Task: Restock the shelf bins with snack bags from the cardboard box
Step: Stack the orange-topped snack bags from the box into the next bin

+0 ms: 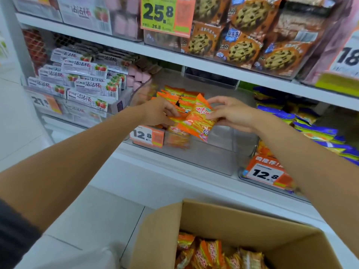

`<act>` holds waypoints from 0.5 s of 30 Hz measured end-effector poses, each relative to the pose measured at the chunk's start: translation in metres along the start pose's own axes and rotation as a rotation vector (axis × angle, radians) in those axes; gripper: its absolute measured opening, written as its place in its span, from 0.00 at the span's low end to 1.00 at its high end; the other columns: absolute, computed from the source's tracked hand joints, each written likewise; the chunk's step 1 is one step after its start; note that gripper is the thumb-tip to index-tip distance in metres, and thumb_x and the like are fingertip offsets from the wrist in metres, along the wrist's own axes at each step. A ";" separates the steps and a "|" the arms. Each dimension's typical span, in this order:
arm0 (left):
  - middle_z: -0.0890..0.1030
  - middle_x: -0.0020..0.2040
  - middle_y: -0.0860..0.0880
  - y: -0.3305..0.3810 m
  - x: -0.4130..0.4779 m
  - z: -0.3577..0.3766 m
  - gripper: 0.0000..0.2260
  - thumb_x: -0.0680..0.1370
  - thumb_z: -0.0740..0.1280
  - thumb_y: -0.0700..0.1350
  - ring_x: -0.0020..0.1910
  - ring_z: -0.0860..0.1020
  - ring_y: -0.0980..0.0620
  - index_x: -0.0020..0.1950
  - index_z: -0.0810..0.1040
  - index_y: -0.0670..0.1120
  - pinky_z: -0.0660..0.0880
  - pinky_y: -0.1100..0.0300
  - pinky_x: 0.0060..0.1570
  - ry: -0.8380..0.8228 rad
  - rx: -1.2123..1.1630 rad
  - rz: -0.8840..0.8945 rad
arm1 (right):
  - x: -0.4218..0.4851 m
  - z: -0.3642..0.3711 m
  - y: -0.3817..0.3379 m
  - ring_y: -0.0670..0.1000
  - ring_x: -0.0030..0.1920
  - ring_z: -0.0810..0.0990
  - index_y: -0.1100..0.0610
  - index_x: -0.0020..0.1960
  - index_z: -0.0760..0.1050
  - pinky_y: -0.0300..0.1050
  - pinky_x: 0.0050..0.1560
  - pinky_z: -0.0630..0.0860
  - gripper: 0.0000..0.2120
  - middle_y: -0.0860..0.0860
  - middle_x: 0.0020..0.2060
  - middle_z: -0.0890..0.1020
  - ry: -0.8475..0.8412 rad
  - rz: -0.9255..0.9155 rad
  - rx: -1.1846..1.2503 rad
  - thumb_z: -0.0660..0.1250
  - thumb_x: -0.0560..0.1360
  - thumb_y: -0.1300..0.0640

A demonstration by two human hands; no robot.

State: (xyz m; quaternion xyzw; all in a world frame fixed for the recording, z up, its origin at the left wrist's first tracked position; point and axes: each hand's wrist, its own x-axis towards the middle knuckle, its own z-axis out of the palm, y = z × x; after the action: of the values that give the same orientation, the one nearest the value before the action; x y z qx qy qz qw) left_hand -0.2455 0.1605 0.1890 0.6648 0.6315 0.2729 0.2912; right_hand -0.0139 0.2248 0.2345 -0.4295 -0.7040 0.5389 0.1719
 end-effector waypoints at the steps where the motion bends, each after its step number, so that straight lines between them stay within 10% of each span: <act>1: 0.80 0.53 0.49 0.000 0.000 -0.003 0.11 0.73 0.74 0.34 0.53 0.79 0.53 0.54 0.82 0.44 0.77 0.61 0.51 0.002 0.138 0.030 | 0.000 -0.001 0.000 0.51 0.52 0.83 0.54 0.61 0.73 0.41 0.48 0.80 0.20 0.57 0.56 0.81 0.045 -0.009 -0.032 0.70 0.73 0.69; 11: 0.78 0.40 0.61 0.009 0.002 -0.002 0.11 0.77 0.69 0.54 0.44 0.76 0.58 0.47 0.84 0.48 0.72 0.60 0.45 -0.074 0.423 0.009 | -0.007 -0.005 0.005 0.50 0.44 0.80 0.57 0.58 0.75 0.45 0.44 0.79 0.20 0.60 0.52 0.81 0.262 -0.047 -0.244 0.71 0.68 0.71; 15: 0.83 0.43 0.51 0.002 0.004 -0.001 0.10 0.76 0.70 0.54 0.46 0.78 0.50 0.44 0.86 0.49 0.74 0.55 0.49 -0.106 0.561 -0.060 | -0.010 -0.006 0.003 0.48 0.44 0.78 0.58 0.56 0.73 0.44 0.43 0.79 0.20 0.55 0.50 0.78 0.321 -0.077 -0.247 0.73 0.67 0.71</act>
State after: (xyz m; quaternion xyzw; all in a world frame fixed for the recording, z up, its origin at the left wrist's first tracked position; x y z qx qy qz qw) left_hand -0.2444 0.1648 0.1914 0.7139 0.6855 0.0435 0.1365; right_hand -0.0025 0.2208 0.2359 -0.5007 -0.7441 0.3661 0.2482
